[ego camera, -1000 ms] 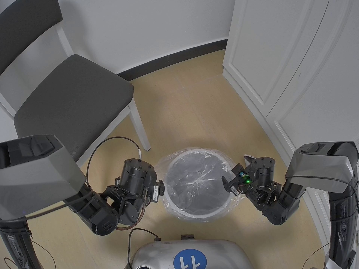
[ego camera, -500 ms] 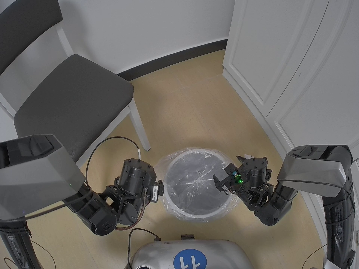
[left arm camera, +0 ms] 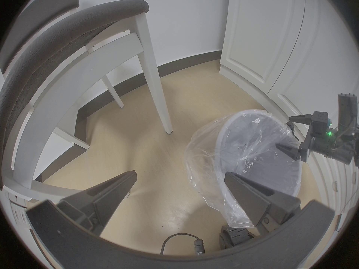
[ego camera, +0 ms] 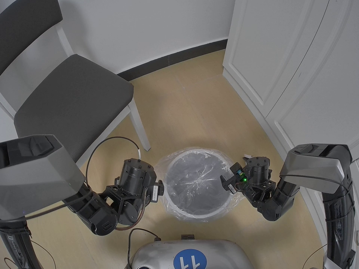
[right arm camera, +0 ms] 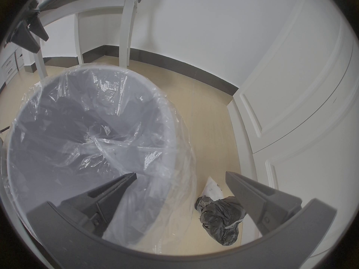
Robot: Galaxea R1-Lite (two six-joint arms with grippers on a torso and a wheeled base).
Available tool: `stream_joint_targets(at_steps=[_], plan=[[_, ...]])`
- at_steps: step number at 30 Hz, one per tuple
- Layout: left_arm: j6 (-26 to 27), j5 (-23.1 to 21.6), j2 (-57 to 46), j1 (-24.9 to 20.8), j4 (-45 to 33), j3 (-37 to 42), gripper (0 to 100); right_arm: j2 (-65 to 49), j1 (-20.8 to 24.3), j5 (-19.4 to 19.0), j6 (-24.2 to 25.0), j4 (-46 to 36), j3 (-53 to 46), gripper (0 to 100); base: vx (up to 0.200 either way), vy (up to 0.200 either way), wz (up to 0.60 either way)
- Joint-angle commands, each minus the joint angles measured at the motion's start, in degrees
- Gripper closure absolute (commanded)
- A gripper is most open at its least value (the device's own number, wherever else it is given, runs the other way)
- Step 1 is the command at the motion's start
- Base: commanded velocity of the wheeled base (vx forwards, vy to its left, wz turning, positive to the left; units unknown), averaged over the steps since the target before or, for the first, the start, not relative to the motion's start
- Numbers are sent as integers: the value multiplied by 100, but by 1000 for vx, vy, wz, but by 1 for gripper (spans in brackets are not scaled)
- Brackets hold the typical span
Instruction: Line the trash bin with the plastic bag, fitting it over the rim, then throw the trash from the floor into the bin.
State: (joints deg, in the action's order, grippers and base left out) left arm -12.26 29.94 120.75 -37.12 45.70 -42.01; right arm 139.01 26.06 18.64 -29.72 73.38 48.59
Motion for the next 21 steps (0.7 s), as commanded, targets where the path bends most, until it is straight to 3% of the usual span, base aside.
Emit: stream_joint_targets(at_steps=[1, 10, 21], plan=[[-4, -6, 10, 3, 0, 0, 0, -67, 30, -1, 19, 37, -8, 0, 0, 0, 0], [-4, 3, 1, 12, 0, 0, 0, -164, 400, -9, 458, 37, 45, 0, 0, 0, 0], [-4, 3, 1, 21, 0, -9, 0, 118, 224, 8, 494, -25, 493, 0, 0, 0, 0]])
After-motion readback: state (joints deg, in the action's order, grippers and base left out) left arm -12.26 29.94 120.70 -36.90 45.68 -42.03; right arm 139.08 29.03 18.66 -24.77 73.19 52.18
